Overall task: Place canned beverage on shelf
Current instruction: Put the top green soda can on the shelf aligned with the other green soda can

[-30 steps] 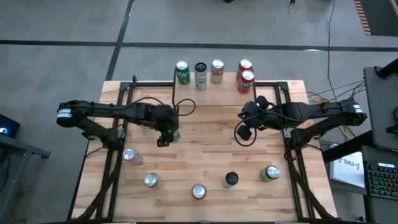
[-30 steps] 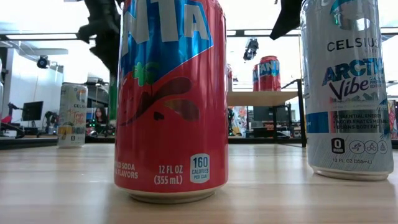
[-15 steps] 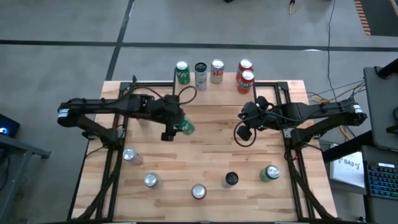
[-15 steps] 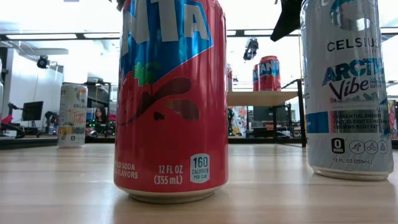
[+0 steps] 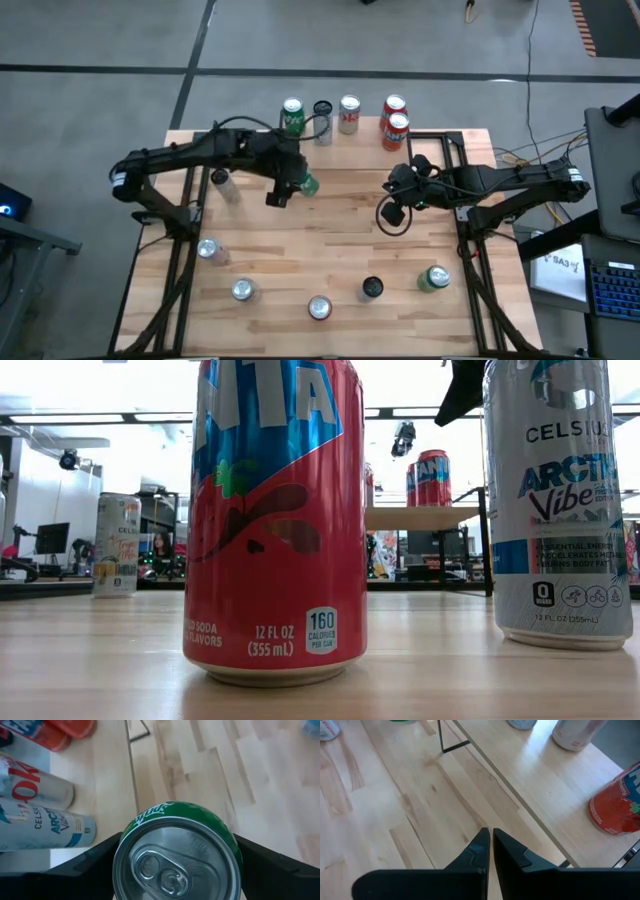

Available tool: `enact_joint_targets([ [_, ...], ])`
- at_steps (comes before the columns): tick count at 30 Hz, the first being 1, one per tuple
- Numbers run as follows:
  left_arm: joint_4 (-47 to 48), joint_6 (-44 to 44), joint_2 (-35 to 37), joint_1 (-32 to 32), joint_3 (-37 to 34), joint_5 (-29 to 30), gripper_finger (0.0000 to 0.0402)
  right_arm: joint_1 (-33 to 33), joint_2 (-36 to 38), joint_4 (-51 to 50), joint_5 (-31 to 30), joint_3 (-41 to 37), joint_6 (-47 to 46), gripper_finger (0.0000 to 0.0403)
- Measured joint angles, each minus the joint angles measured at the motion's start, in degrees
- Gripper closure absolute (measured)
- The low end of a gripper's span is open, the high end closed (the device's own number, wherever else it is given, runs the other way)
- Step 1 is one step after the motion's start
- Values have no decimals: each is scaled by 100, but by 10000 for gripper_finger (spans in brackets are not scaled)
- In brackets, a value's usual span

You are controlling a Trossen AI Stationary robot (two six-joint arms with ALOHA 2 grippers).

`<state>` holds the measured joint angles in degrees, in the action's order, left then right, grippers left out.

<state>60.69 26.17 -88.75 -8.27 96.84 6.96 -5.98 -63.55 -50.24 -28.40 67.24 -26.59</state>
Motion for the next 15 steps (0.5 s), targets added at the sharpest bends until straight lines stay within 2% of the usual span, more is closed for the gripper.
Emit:
enact_joint_targets([
  [8, 860, 370, -680, -292, 913, -3, 93, -2, 0, 2, 0, 0, 0, 390],
  [15, 1005, 653, -789, -464, 1028, -5, 93, -2, 0, 2, 0, 0, 0, 390],
])
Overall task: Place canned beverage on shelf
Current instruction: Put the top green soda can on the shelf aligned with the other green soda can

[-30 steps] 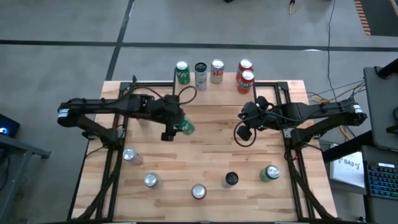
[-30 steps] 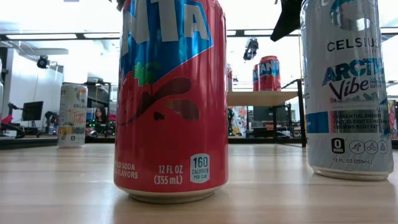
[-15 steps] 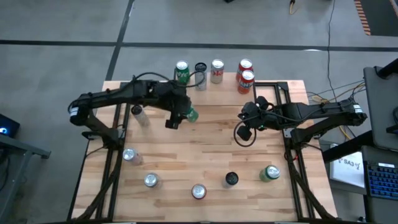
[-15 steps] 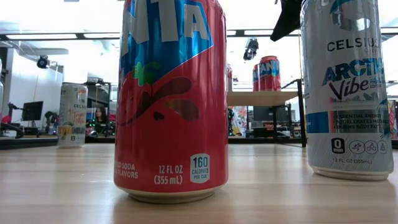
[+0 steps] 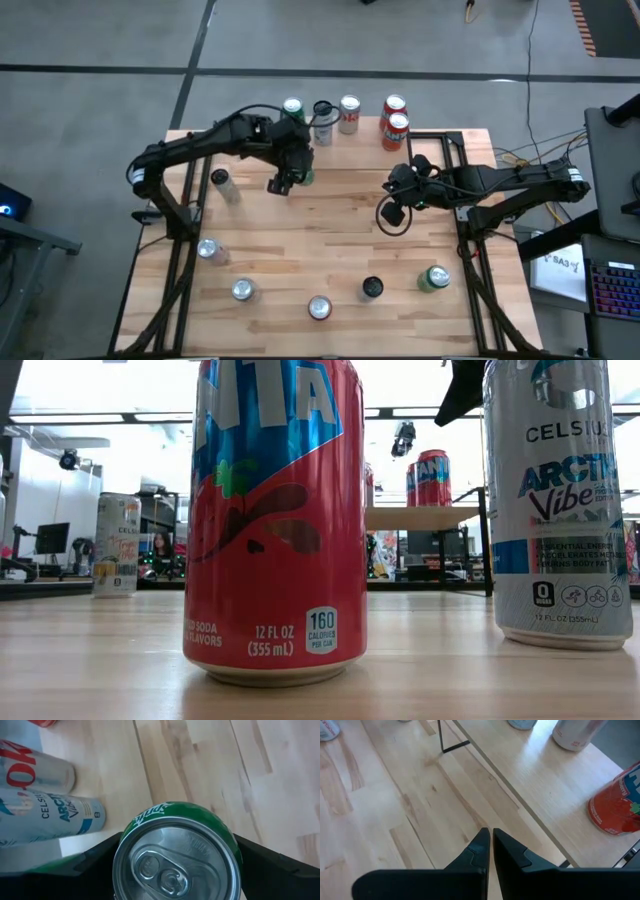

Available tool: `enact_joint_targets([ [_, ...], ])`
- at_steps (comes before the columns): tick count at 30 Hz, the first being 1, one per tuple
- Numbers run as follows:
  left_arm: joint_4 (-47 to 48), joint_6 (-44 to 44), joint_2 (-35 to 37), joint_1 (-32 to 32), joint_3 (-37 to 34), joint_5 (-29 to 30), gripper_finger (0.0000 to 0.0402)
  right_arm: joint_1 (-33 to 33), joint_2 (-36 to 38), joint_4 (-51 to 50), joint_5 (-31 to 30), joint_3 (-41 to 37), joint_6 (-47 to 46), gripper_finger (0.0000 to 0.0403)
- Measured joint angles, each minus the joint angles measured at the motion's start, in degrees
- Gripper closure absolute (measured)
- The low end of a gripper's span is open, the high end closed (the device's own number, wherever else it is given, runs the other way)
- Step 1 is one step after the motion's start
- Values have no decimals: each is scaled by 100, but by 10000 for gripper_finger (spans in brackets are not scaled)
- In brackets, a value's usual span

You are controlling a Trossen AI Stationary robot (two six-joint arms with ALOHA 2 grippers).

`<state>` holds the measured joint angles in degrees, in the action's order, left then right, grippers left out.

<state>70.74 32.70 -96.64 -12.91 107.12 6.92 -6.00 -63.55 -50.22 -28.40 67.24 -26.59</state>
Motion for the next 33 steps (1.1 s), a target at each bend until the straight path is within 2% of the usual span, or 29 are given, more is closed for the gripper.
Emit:
enact_joint_targets([
  [17, -408, 144, -9, -934, -209, -49, 93, 0, 2, 4, -7, 0, 0, 390],
  [33, -447, 166, -215, -1064, -231, -168, 93, 2, 2, 44, -11, 0, 0, 390],
])
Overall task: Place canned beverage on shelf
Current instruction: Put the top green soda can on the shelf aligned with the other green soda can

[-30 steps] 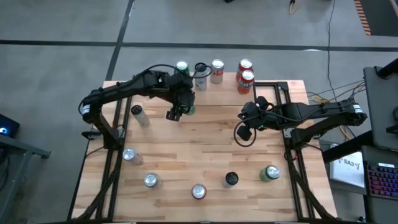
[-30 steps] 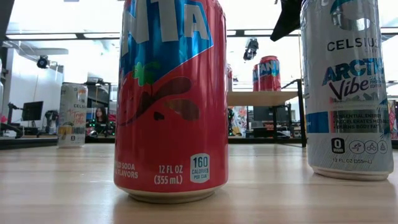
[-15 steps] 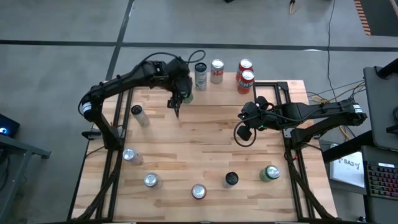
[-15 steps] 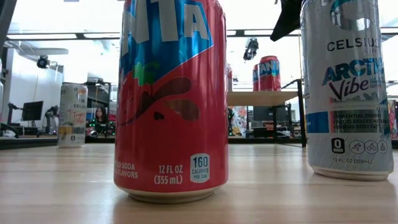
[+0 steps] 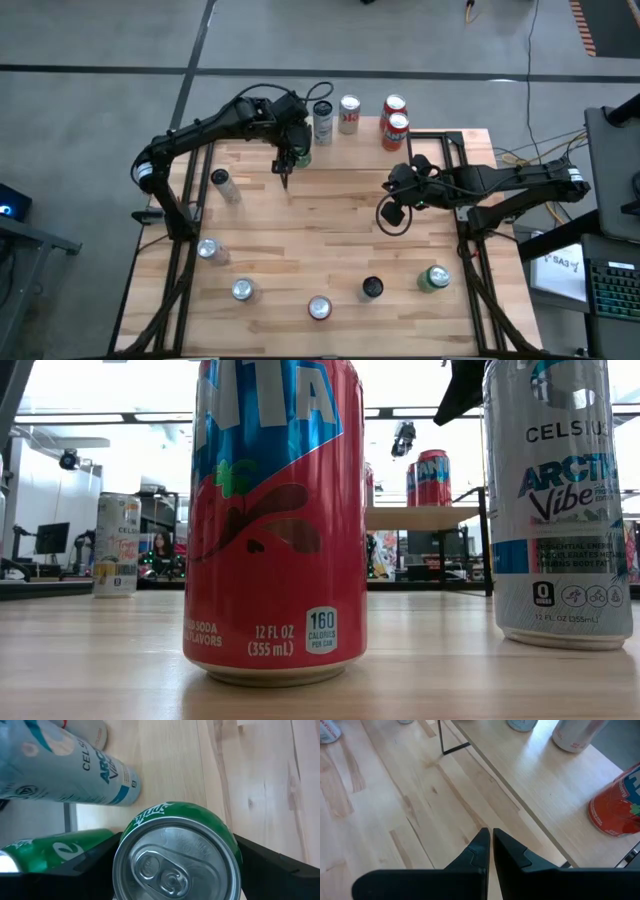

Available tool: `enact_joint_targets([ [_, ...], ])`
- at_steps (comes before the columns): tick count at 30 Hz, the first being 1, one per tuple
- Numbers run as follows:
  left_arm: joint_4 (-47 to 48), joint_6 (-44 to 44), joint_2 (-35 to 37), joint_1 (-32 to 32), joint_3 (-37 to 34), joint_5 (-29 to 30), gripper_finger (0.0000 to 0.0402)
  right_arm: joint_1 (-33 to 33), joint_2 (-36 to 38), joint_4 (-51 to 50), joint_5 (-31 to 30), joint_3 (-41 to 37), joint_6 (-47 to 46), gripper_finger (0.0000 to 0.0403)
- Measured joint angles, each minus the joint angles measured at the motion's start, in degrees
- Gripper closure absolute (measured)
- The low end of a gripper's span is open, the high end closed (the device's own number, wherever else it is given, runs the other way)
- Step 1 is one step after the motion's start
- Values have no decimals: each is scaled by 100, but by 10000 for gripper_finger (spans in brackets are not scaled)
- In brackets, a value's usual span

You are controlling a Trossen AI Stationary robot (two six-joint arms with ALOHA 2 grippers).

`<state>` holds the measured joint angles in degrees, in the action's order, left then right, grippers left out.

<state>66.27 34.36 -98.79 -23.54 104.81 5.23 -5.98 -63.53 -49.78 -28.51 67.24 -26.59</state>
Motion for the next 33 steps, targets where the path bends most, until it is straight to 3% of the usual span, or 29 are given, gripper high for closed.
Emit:
enact_joint_targets([
  [15, -23, 60, -170, -31, 22, 13, 92, 0, 0, 6, 0, 0, 0, 390],
  [24, -32, 95, -168, -36, 22, 22, 66, 0, 0, 50, 0, 0, 13, 390],
  [33, -53, 95, -168, -36, 17, 24, 64, 0, 0, 71, 0, -3, 15, 390],
])
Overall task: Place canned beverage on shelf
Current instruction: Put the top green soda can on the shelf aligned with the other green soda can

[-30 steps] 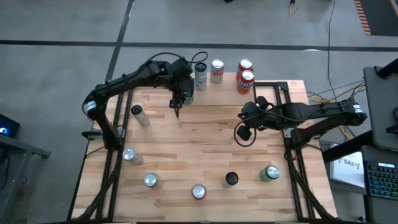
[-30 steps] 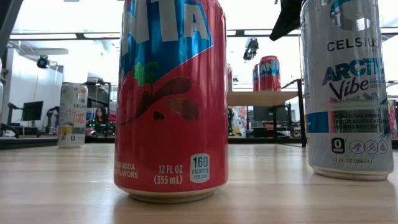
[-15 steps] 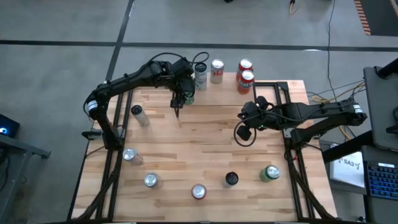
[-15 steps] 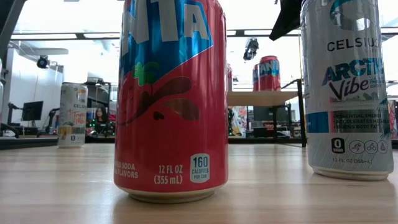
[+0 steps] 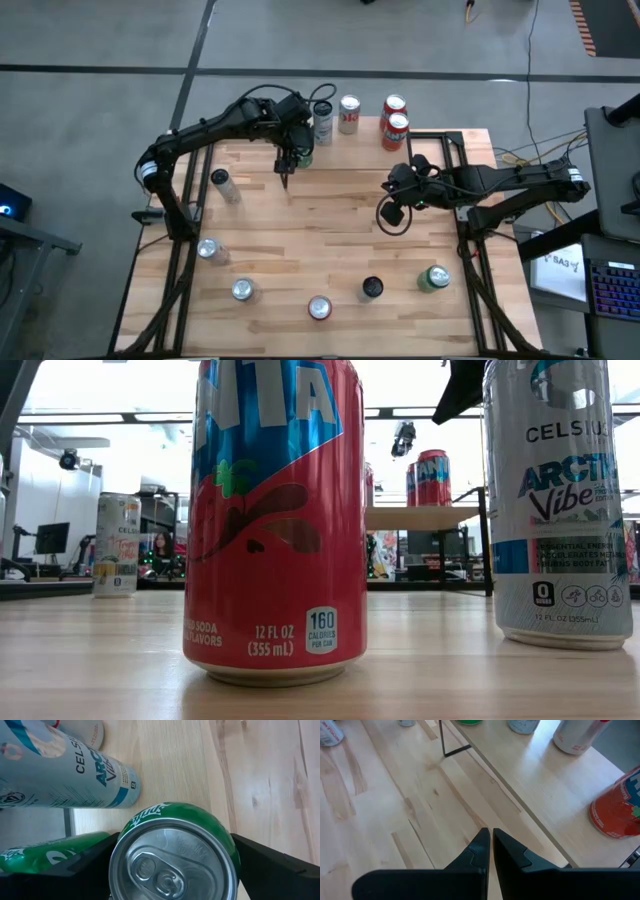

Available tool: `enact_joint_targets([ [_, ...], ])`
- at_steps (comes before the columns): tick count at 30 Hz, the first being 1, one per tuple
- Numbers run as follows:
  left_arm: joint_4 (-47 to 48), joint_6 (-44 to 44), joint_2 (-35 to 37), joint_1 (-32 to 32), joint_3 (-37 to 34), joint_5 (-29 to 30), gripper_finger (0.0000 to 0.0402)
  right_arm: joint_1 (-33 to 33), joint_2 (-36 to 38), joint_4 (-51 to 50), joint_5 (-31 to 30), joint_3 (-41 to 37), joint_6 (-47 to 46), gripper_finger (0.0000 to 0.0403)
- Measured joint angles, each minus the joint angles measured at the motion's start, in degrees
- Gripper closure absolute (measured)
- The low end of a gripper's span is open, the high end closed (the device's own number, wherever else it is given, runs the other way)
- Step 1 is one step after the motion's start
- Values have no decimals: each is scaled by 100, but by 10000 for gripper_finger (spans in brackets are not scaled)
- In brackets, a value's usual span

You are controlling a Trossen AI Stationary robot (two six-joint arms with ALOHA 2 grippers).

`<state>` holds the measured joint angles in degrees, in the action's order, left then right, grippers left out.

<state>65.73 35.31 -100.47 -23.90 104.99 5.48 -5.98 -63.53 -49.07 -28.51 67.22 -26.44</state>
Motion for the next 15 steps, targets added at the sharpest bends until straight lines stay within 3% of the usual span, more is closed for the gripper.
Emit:
enact_joint_targets([
  [15, -94, -2, 0, 2, -2, 0, 63, -2, 0, 10, 0, -10, 0, 390],
])
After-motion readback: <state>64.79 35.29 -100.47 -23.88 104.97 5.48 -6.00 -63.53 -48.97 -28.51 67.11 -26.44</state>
